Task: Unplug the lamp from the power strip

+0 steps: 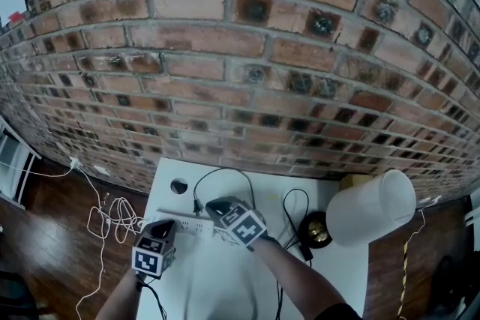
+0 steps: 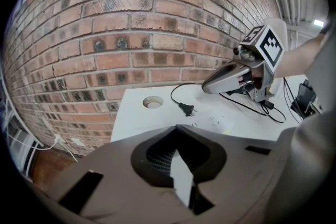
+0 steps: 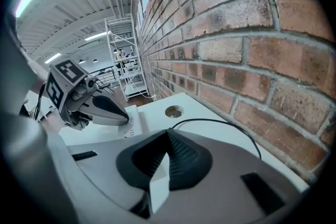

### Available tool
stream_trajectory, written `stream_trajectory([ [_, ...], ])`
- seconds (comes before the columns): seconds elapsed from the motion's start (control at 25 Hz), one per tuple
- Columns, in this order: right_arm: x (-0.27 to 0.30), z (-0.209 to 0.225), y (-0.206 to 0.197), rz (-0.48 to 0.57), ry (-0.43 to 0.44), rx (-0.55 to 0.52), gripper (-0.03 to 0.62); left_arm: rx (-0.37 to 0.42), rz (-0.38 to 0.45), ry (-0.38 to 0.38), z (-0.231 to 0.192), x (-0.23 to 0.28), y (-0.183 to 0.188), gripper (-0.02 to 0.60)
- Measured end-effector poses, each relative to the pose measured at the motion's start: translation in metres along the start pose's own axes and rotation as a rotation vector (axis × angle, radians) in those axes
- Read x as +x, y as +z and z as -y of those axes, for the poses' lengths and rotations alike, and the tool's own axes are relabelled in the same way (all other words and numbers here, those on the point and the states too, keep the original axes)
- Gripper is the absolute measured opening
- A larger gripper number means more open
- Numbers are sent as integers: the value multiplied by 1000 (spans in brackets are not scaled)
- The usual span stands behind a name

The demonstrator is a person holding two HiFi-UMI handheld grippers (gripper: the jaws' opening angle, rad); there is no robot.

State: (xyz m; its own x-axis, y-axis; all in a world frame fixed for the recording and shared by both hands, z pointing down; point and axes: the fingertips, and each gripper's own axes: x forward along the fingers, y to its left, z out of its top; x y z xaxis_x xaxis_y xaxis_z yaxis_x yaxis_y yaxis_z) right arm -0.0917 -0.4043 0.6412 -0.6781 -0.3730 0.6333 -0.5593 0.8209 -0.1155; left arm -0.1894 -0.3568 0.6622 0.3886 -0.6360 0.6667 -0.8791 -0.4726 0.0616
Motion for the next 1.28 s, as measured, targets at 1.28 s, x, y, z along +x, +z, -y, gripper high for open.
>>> stream_trajectory([
  [1.28, -81, -14, 45, 87, -18, -24, -8, 60, 106, -1, 35, -38, 72, 15],
])
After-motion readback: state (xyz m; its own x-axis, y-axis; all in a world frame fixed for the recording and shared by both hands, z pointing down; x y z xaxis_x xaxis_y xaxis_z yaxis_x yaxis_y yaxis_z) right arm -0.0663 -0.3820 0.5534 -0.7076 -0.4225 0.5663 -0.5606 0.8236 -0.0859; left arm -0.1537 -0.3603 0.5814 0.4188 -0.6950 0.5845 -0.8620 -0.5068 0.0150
